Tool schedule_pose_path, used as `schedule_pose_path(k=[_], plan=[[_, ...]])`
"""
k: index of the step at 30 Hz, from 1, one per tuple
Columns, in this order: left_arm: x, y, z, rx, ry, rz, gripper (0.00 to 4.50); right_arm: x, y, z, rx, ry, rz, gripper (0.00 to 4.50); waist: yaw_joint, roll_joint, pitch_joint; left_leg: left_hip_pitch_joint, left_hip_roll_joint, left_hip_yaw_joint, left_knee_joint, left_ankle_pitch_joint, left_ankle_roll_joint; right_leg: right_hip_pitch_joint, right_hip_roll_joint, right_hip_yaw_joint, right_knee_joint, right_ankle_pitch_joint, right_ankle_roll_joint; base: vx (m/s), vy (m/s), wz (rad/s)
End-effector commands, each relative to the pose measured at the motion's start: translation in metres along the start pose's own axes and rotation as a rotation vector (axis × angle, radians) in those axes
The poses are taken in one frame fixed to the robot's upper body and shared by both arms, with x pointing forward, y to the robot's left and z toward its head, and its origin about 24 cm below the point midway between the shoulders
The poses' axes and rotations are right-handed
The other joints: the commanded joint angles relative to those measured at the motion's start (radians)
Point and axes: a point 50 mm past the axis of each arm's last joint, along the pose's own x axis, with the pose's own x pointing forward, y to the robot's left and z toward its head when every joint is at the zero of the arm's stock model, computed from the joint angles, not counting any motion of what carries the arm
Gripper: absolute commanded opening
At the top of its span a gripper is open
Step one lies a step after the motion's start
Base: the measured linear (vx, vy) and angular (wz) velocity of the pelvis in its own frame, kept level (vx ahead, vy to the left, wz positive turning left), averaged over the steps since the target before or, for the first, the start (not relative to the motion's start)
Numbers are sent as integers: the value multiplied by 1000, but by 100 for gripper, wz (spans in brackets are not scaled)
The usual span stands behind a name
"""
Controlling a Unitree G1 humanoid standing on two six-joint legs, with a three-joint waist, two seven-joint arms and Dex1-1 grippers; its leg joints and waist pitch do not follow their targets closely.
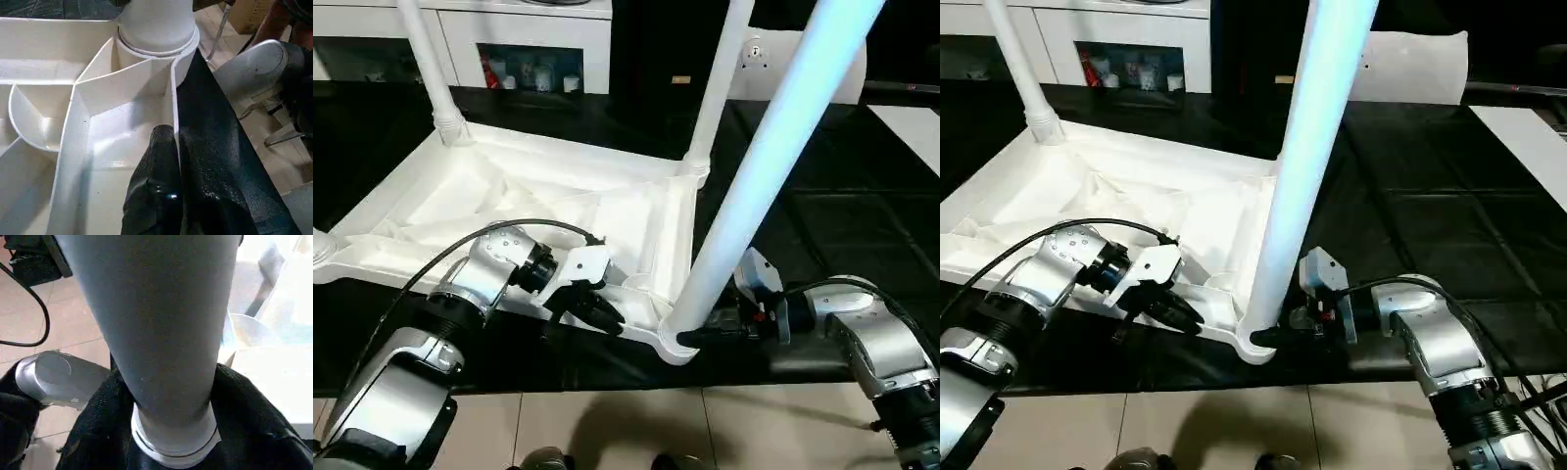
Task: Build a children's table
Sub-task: Rotate leg to tighten
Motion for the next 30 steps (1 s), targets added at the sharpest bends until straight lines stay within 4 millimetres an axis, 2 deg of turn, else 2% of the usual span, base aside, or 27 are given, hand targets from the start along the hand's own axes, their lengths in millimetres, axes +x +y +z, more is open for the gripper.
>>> schedule_pose_path(k=[1,4,6,8,9,10,11,13,14,15,16,17,18,19,20,21,22,24,25,26,27,30], plan=[[8,0,6,16,5,-58,0,3,5,1,17,-23,42,199,-4,-4,-75,14,101,-38,-72,-131,46,52,-107,70,-62,-320,-199,0,0,0],[14,4,12,-17,-69,1,0,8,9,1,81,-70,-12,197,-4,-7,-74,13,102,-39,-73,-124,43,54,-107,71,-62,-329,-191,0,0,0],[20,8,15,-36,-91,48,0,13,9,-2,107,-79,-75,196,-3,-6,-73,16,101,-41,-74,-147,35,49,-110,70,-70,-374,-178,0,0,0],[29,15,18,-81,-105,128,0,24,7,-8,136,-70,-194,195,-14,-9,-64,22,95,-46,-76,-209,12,44,-113,67,-89,-510,-140,0,0,0],[30,16,19,-87,-111,138,0,25,6,-8,141,-67,-214,195,-17,-9,-64,22,93,-47,-76,-221,6,44,-113,66,-94,-547,-125,0,0,0],[37,21,24,-129,-140,193,0,34,1,-11,178,-62,-320,195,-25,-5,-59,24,91,-50,-77,-241,-5,40,-110,63,-103,-604,-100,0,0,0],[43,25,29,-162,-160,232,0,42,-4,-11,220,-77,-398,195,-34,-5,-58,29,88,-54,-75,-273,-15,35,-110,55,-114,-664,-75,0,0,0],[49,29,33,-187,-171,268,0,51,-8,-10,265,-98,-468,195,-53,-7,-59,27,85,-63,-75,-308,-27,37,-110,44,-124,-708,-50,0,0,0],[55,33,39,-219,-188,313,0,60,-13,-7,326,-108,-546,193,-58,0,-57,31,85,-66,-74,-328,-30,35,-110,40,-125,-714,-47,0,0,0],[57,35,41,-231,-196,332,0,64,-15,-5,350,-109,-573,193,-77,5,-57,25,88,-74,-79,-360,-35,41,-107,33,-126,-699,-49,0,0,0],[62,40,47,-264,-217,383,0,76,-21,0,403,-113,-623,193,-98,18,-56,30,97,-84,-84,-438,-46,46,-106,19,-131,-660,-50,0,0,0],[62,40,47,-265,-217,384,0,76,-21,1,404,-113,-624,193,-108,21,-56,33,99,-87,-86,-467,-53,46,-105,14,-132,-637,-57,0,0,0],[65,45,52,-296,-235,432,0,84,-27,6,435,-125,-665,193,-114,23,-57,30,100,-92,-89,-489,-58,52,-106,10,-131,-615,-58,0,0,0],[66,46,53,-308,-240,452,0,87,-28,8,444,-132,-684,193,-125,23,-56,27,101,-97,-94,-529,-70,53,-106,9,-127,-588,-64,0,0,0],[66,47,55,-316,-244,469,0,89,-30,10,453,-140,-693,193,-127,23,-55,32,100,-96,-94,-546,-73,51,-107,9,-131,-587,-63,0,0,0],[67,52,59,-339,-260,523,0,96,-33,17,481,-168,-712,193,-134,21,-55,37,93,-94,-87,-542,-70,47,-118,9,-139,-606,-70,0,0,0],[67,53,61,-347,-266,537,0,99,-34,21,479,-181,-718,193,-137,21,-57,35,91,-91,-84,-531,-68,48,-119,10,-139,-609,-72,0,0,0],[67,53,63,-346,-271,541,0,101,-34,23,473,-191,-718,249,-139,20,-57,29,91,-91,-85,-494,-55,53,-120,11,-141,-594,-72,0,0,0],[66,53,63,-337,-266,542,0,102,-34,25,461,-201,-721,263,-138,13,-58,27,91,-87,-84,-463,-45,51,-123,16,-137,-572,-81,0,0,0],[65,52,63,-321,-258,537,0,102,-32,26,452,-208,-718,263,-138,15,-59,25,92,-86,-85,-451,-42,52,-124,18,-135,-559,-87,0,0,0],[61,51,58,-307,-232,538,0,98,-30,23,433,-205,-717,284,-135,13,-63,16,96,-83,-89,-397,-31,58,-126,23,-125,-495,-107,0,0,0],[55,48,51,-266,-205,516,0,86,-28,18,389,-193,-718,309,-124,17,-66,12,99,-77,-90,-314,-15,58,-126,34,-108,-381,-145,0,0,0]])
